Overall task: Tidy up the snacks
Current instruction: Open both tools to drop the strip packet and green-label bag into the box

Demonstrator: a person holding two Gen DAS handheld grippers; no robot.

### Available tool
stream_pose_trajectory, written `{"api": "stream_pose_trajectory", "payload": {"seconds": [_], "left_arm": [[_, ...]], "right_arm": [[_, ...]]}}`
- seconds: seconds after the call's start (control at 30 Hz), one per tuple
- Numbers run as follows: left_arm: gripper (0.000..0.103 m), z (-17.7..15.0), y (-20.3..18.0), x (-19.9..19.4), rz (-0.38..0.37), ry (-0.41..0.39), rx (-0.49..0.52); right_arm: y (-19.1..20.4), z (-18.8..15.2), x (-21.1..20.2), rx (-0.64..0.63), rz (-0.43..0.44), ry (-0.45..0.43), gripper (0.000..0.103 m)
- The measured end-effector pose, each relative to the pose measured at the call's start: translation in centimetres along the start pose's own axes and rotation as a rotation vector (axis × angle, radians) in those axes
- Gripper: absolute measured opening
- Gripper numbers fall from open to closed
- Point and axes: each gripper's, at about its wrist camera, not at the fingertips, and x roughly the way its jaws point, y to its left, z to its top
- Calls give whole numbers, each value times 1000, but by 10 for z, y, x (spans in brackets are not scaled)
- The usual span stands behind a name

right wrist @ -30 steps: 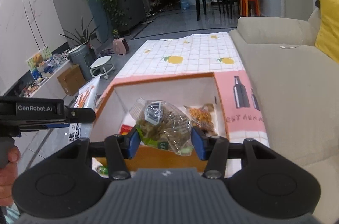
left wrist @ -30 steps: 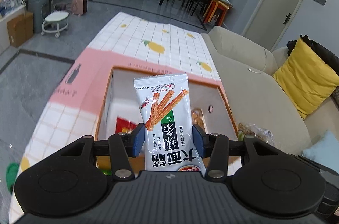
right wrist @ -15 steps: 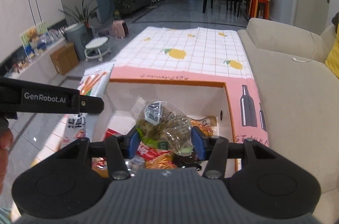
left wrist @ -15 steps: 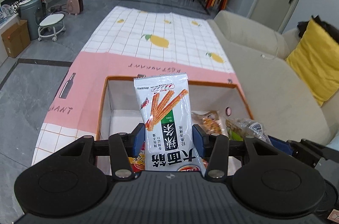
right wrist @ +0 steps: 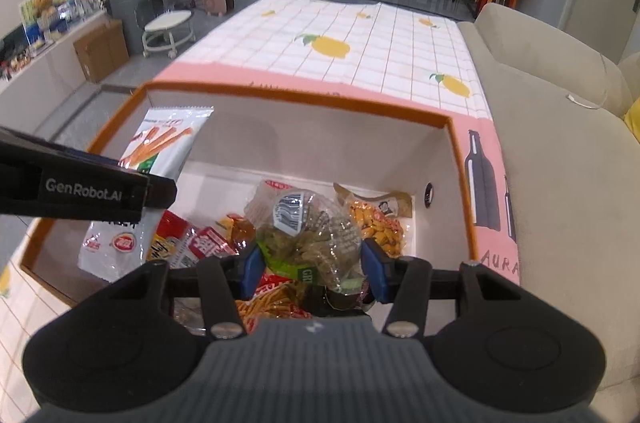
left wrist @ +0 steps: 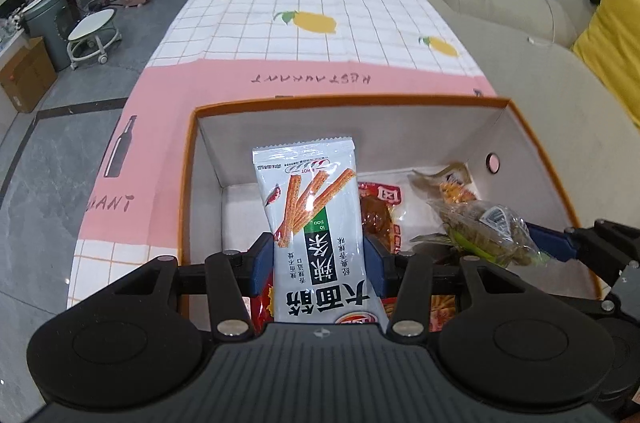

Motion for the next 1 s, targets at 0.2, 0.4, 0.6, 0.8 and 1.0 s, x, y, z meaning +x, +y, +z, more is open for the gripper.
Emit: {"api": "stream_pose_trajectory", "payload": {"seconds": [0.2, 0.4, 0.6, 0.8, 1.0], "left_arm": [[54, -5, 0, 21, 22, 53, 18], [54, -12, 3, 34, 27, 87, 18], [56, -13, 1, 38, 32, 107, 31], [63, -13, 0, 30, 34, 94, 28], [70, -10, 0, 5, 38, 47, 25]], "right_arm": [[6, -2, 23, -28, -10, 40, 50], [9, -5, 33, -37, -22, 66, 51], [4, -5, 36, -28, -33, 68, 52], [4, -2, 26, -23, -31, 45, 59], [2, 3, 11, -12, -32, 23, 63]]}}
